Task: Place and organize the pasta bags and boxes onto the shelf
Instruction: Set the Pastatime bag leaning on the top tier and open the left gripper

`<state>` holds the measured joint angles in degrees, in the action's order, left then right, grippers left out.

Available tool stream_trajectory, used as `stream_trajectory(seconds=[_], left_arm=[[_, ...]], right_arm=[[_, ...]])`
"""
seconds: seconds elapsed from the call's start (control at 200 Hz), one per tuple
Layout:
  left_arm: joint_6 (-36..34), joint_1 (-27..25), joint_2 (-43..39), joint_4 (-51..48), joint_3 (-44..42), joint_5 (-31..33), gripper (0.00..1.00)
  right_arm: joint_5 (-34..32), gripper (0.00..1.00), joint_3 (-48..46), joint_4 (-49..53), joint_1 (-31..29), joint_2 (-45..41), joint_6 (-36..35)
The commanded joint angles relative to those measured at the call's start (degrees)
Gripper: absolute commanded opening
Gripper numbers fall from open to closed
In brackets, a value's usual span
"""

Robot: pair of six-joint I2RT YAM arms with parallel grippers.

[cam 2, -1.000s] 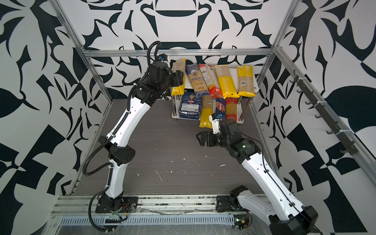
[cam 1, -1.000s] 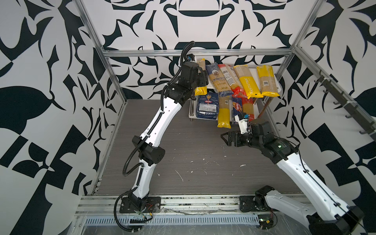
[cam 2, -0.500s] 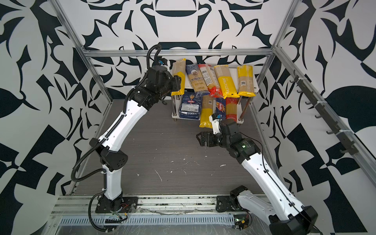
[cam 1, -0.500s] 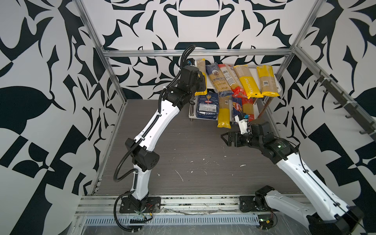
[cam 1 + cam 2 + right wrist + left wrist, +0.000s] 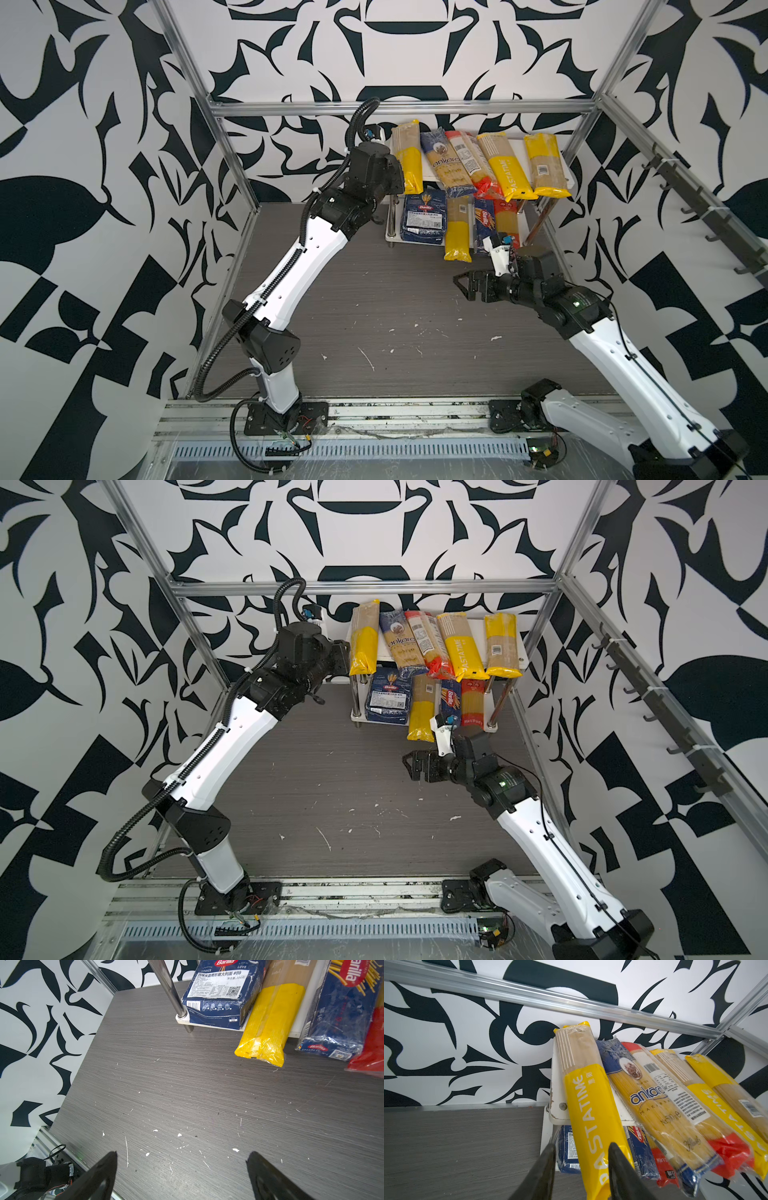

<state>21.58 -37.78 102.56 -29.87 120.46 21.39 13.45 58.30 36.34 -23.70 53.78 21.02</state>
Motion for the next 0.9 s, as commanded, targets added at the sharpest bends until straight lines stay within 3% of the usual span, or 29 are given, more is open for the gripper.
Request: stream_trajectory(seconds=[0.0,0.315,0.67,0.795,0.83,0.86,0.895], left_arm=[[0.2,0.0,2.8,-1.6,1.5,-0.7,0.42],[2.3,-0.9,5.7,-1.5,2.2,-4.6,0.40],[1.4,-1.2,4.2,-1.5,1.8,-2.9,0.41],[0.4,-1.2,1.9,-1.0,0.2,-2.0,0.59],[-0.1,-1.2,0.9,-1.0,-0.7,-1.5,0.73],[-0.4,-1.2,0.0,-0.9,-1.3,-1.0,0.97],[-0.9,-1.2,-1.4,-1.0,-2.6,-0.4,0.99]], right_arm=[[-0.5,1.00,1.0,-0.1,0.1,-1.1,0.9],[-1.2,1.00,1.0,0.5,0.1,-1.0,0.7],[-2.0,1.00,0.6,1.1,0.1,-1.5,0.2],[-2.0,1.00,0.6,1.1,0.1,-1.3,0.3],[-2.1,1.00,0.7,1.2,0.1,-1.3,0.5],[-2.0,1.00,0.8,1.2,0.1,-1.4,0.6],[-2.1,1.00,1.0,1.4,0.1,-1.6,0.5]])
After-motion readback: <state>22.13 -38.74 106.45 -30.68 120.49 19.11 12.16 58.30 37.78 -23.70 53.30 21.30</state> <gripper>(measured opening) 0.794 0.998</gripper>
